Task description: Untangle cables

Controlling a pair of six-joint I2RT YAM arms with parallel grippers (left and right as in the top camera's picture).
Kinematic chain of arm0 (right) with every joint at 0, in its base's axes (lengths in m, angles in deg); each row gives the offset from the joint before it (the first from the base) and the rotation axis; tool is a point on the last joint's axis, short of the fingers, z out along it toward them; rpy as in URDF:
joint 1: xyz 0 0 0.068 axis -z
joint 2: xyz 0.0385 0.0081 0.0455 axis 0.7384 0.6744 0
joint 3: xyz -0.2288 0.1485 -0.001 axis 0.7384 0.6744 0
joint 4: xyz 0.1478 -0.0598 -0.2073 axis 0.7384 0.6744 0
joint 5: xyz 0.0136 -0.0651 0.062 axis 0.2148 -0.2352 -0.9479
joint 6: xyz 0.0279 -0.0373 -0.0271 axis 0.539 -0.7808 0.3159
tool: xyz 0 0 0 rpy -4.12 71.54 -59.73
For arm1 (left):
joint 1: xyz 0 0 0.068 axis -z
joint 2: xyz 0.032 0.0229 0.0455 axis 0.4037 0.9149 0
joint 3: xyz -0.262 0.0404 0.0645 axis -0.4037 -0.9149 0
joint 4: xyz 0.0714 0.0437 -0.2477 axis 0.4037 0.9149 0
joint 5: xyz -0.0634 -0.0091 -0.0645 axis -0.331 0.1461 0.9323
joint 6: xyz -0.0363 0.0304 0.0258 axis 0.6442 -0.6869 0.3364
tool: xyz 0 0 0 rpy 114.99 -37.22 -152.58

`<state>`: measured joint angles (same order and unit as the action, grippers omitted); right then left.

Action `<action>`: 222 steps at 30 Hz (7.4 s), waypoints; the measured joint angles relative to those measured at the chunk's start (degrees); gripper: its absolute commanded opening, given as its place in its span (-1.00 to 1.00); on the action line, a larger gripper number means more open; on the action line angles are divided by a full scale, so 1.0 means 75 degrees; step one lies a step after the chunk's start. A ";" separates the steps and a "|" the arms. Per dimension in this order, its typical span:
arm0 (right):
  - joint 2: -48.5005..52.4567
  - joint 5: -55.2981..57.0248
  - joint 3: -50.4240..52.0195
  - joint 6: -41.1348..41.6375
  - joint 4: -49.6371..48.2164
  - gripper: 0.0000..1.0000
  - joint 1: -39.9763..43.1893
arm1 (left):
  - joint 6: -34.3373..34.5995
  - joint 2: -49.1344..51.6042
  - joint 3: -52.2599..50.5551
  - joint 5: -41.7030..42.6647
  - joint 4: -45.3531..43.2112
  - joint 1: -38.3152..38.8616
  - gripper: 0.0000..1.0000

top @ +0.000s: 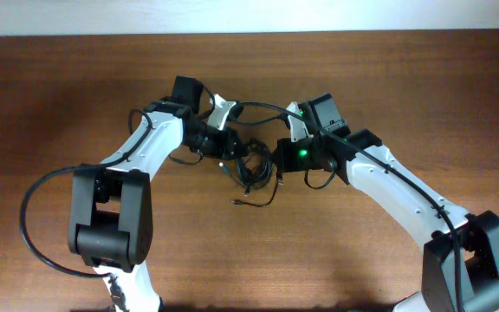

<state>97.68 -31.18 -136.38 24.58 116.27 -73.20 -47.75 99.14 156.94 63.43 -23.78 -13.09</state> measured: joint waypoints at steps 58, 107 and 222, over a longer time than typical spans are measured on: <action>0.1463 0.0944 -0.0029 0.0411 -0.0493 -0.92 -0.0860 | -0.0755 0.0000 -0.0003 0.1113 0.0259 -0.0017 -1.00; 0.0353 -0.1233 0.0041 -0.1399 -0.0688 -0.46 0.1102 | -0.1970 0.0000 0.0006 0.0527 0.0291 0.0813 -1.00; 0.0265 -0.1040 -0.0038 0.0831 0.0781 -0.92 0.0758 | 0.1364 0.0000 -0.0259 -0.3144 0.0003 0.0994 -0.21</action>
<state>99.67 -38.98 -136.66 30.81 122.13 -67.52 -37.52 99.14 154.99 39.85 -23.76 -5.64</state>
